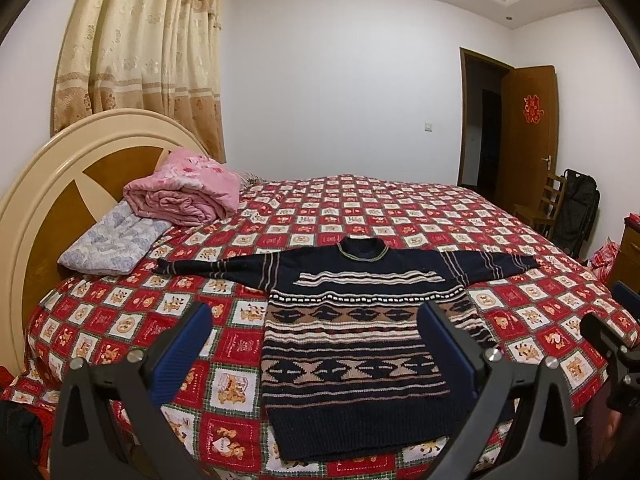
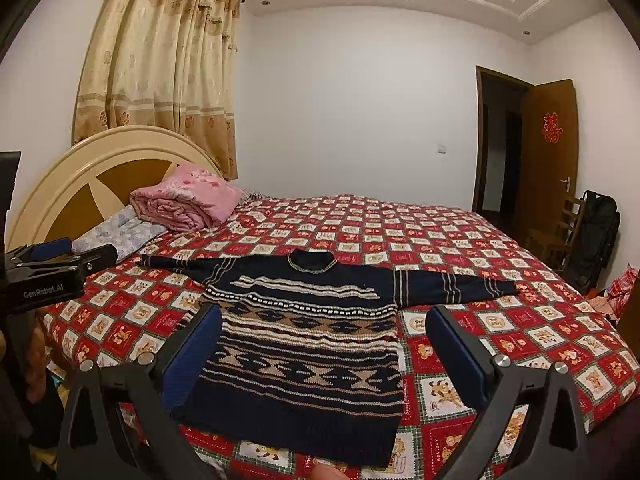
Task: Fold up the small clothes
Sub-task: 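Move the right gripper to the nearest sleeve cuff and close on it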
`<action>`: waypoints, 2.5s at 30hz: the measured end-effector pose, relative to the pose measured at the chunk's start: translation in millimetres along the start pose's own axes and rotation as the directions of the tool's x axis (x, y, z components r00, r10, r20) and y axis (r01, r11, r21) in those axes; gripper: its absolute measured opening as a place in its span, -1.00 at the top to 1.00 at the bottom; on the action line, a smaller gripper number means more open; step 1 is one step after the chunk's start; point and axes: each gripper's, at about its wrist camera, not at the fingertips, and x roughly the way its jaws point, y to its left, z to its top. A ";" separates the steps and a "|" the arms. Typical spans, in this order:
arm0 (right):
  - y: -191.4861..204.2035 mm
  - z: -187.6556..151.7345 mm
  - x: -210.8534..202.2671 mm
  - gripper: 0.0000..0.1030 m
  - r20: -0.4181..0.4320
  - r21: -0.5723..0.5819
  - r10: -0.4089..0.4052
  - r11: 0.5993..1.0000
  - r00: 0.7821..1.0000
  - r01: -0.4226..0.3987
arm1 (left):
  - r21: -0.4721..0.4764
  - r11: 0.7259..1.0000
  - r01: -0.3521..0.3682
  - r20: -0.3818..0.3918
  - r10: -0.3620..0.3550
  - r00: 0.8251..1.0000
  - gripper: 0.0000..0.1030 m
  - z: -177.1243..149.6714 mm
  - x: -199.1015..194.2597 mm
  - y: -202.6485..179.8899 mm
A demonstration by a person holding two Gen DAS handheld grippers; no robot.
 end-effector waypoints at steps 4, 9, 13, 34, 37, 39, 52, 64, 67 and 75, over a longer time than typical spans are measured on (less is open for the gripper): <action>-3.5 -12.6 17.7 -0.98 -0.042 -0.003 0.034 0.999 0.999 -0.034 | 0.006 1.000 0.009 -0.026 -0.009 1.000 -1.00 -5.6 13.5 -4.9; -15.4 -31.5 54.1 -0.98 -0.133 0.020 0.060 0.998 0.989 -0.058 | 0.024 0.999 0.042 -0.096 -0.040 0.995 -1.00 -20.0 43.6 -19.9; -37.0 -44.7 79.2 -0.96 -0.187 0.053 0.048 0.998 0.981 -0.038 | 0.035 0.997 0.075 -0.178 -0.068 0.982 -1.00 -31.1 75.9 -32.3; -225.2 -39.8 218.0 -0.16 -0.391 0.218 -0.125 0.950 0.912 0.223 | 0.113 0.983 0.143 -0.333 -0.098 0.938 -1.00 -19.4 218.3 -89.2; -249.0 -34.8 236.8 -0.03 -0.403 0.230 -0.141 0.941 0.904 0.249 | 0.121 0.981 0.149 -0.316 -0.105 0.943 -1.00 -15.5 233.1 -95.2; -265.8 -32.2 249.3 0.03 -0.411 0.247 -0.148 0.932 0.899 0.267 | 0.134 0.981 0.140 -0.290 -0.096 0.952 -1.00 -11.0 242.5 -98.1; -401.0 -20.7 344.3 0.16 -0.475 0.372 -0.249 0.812 0.844 0.449 | 0.132 0.989 0.060 -0.225 -0.029 0.974 -1.00 7.9 306.7 -89.2; -494.9 -38.7 410.5 0.24 -0.523 0.510 -0.241 0.680 0.818 0.527 | 0.093 0.995 0.021 -0.284 0.007 0.959 -1.00 -3.4 344.5 -68.9; -503.6 -44.4 425.2 0.24 -0.546 0.501 -0.249 0.669 0.800 0.550 | 0.079 0.997 0.013 -0.304 0.012 0.953 -1.00 -7.7 351.8 -66.0; -520.6 -51.9 449.6 0.34 -0.554 0.475 -0.300 0.652 0.777 0.591 | 0.086 0.996 0.008 -0.324 0.021 0.946 -1.00 -16.2 360.3 -70.6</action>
